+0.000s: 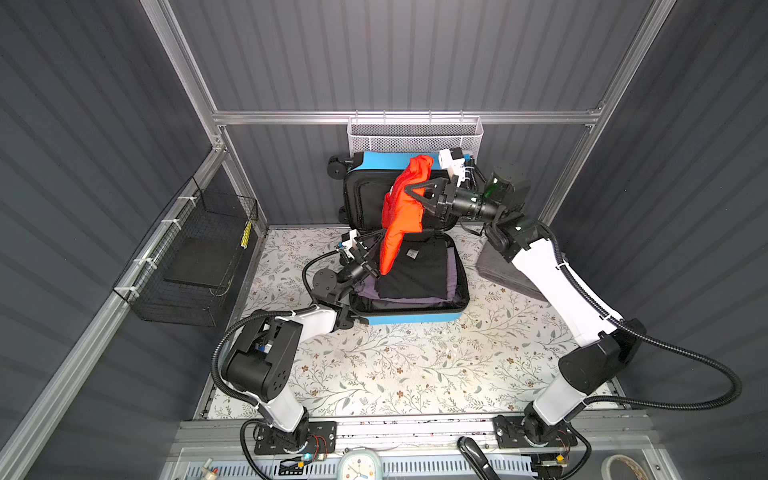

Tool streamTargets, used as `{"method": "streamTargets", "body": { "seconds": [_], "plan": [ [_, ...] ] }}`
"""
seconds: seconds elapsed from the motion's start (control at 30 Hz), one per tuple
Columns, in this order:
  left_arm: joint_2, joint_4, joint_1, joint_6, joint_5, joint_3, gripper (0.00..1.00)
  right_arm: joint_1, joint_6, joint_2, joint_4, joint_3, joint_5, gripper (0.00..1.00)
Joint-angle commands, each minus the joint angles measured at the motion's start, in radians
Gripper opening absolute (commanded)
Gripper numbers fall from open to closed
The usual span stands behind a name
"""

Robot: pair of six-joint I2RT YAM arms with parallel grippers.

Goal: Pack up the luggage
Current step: 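Grasp the hanging red T-shirt with the left gripper beside the right gripper, then spread the red T-shirt over the black T-shirt with both grippers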

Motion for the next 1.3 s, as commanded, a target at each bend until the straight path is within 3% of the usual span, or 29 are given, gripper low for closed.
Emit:
{"method": "streamTargets", "body": {
  "seconds": [0.0,0.1,0.17,0.37,0.47,0.67,0.83,0.97,1.07,1.17,1.27],
  "plan": [
    [0.009,0.061,-0.014,-0.017,-0.014,0.035,1.00,-0.004,-0.001,0.003,0.074,-0.001,0.001,0.00],
    [0.008,0.061,-0.013,-0.017,-0.022,0.037,0.99,-0.006,-0.001,-0.001,0.081,-0.022,-0.003,0.00],
    [0.008,0.062,-0.012,-0.013,-0.034,0.033,0.90,-0.011,-0.002,-0.009,0.089,-0.046,-0.004,0.00],
    [0.004,0.061,-0.012,-0.004,-0.061,0.014,0.25,-0.044,-0.001,-0.063,0.115,-0.160,-0.012,0.00],
    [0.013,0.062,-0.003,-0.001,-0.066,0.007,0.00,-0.066,-0.003,-0.105,0.130,-0.242,-0.031,0.00],
    [0.020,0.052,0.063,0.017,-0.039,-0.009,0.00,-0.150,-0.011,-0.188,0.172,-0.472,-0.089,0.00],
    [0.015,-0.073,0.110,0.110,0.035,-0.011,0.00,-0.223,-0.080,-0.168,0.165,-0.597,-0.149,0.00],
    [-0.017,-0.329,0.123,0.309,0.122,0.020,0.00,-0.240,-0.184,-0.095,0.111,-0.612,-0.183,0.00],
    [-0.047,-0.617,0.123,0.556,0.161,0.066,0.00,-0.241,-0.254,-0.029,0.060,-0.593,-0.194,0.00],
    [-0.079,-0.894,0.121,0.798,0.148,0.126,0.00,-0.243,-0.310,0.039,0.022,-0.566,-0.201,0.00],
    [-0.065,-1.046,0.121,0.929,0.139,0.186,0.00,-0.243,-0.340,0.098,0.020,-0.536,-0.211,0.00]
  ]
}}
